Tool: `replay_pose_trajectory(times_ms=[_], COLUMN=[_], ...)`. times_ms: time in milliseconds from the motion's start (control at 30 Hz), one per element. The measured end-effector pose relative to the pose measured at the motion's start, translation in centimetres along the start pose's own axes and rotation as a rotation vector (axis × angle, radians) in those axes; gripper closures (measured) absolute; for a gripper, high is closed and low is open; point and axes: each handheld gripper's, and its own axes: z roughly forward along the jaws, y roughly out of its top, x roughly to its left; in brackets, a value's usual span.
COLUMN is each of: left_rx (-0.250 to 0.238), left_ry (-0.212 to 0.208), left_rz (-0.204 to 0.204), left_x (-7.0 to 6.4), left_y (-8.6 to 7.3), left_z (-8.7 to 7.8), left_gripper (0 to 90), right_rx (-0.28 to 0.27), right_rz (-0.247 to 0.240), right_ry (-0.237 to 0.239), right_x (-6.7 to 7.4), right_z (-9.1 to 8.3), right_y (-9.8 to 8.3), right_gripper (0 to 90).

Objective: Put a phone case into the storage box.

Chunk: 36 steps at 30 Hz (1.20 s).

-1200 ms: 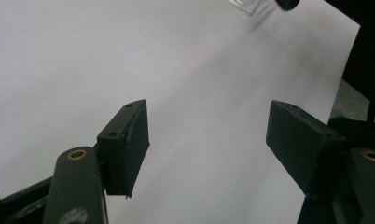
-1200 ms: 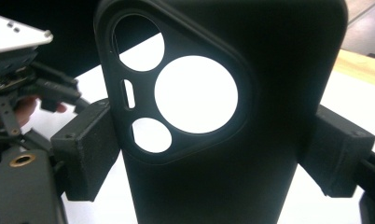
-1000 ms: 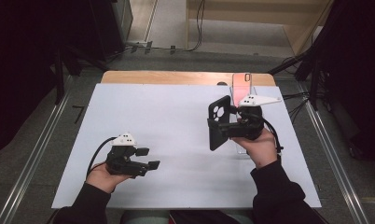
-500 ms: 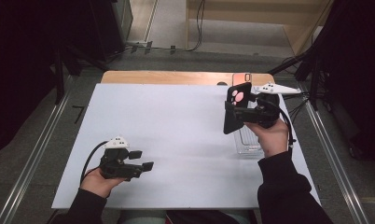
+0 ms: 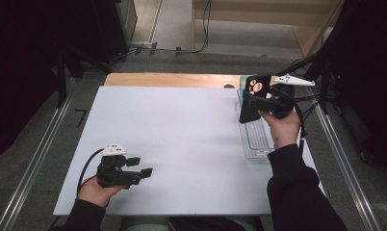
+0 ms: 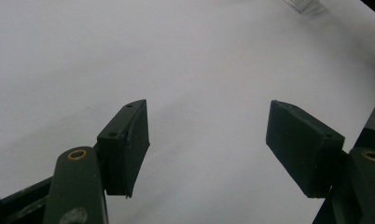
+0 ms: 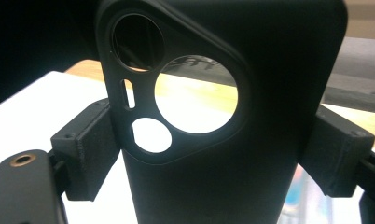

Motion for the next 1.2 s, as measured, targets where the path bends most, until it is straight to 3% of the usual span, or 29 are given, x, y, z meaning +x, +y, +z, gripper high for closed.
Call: replay_pose_trajectory(times_ms=[367, 533, 733, 900, 1200], left_rx=[0.004, 0.005, 0.0, 0.009, 0.006], left_ry=[-0.003, -0.008, -0.019, -0.015, -0.02], left_rz=[0.0, -0.003, -0.003, 0.01, 0.006], left_x=[0.1, 0.1, 0.1, 0.0, 0.0], left_y=[0.0, 0.0, 0.0, 0.0, 0.1], left_z=[0.1, 0.2, 0.2, 0.4, 0.5], left_gripper=[30.2, 30.1, 30.1, 30.2, 30.2], right_rx=[0.016, 0.049, 0.093, 0.105, 0.113], right_rz=[0.032, 0.072, 0.107, 0.1, 0.109], right_ry=[-0.126, -0.141, -0.168, -0.184, -0.216], right_x=[-3.4, -4.7, -5.4, -5.6, -5.8], right_z=[3.6, 5.5, 7.6, 9.0, 11.0], right_y=[-0.4, -1.3, -2.3, -2.9, -2.4], right_gripper=[12.7, 12.6, 12.5, 12.5, 12.4])
